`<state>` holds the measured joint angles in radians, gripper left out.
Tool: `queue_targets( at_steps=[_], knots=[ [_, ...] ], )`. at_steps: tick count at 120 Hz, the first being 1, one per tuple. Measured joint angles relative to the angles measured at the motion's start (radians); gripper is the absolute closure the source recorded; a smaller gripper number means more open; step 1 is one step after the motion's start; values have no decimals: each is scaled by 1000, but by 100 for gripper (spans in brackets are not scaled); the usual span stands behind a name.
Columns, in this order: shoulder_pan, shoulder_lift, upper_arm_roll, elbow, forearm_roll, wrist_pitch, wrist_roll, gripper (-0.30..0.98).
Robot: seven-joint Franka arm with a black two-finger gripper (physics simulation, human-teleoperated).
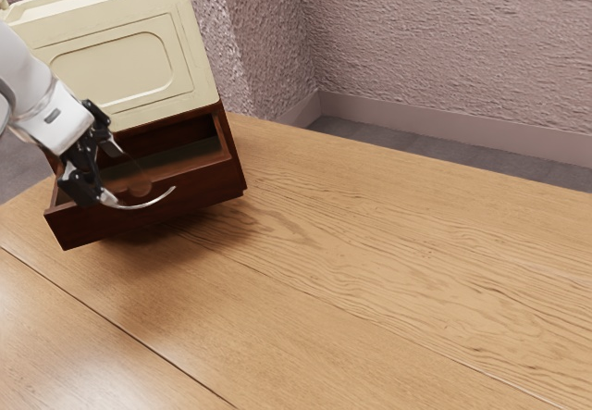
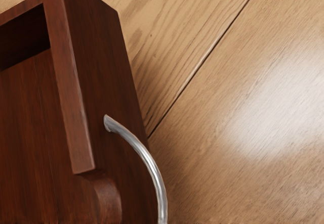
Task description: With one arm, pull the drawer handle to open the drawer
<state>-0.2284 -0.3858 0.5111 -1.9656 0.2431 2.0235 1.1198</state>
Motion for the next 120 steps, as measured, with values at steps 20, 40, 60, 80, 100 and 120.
queue_targets(
  at_steps=[20, 40, 60, 80, 100, 120],
  knots=[
    [5, -13, -79, 81, -1, -182, -164, 1],
    [-2, 47, -158, 215, -30, -387, -394, 1],
    [-6, 58, -316, 251, -109, -520, -641, 0],
    [4, 58, -354, 269, -137, -595, -849, 0],
    [40, 58, -362, 301, -139, -633, -939, 0],
    [119, 68, -401, 355, -137, -658, -917, 0]
  ],
)
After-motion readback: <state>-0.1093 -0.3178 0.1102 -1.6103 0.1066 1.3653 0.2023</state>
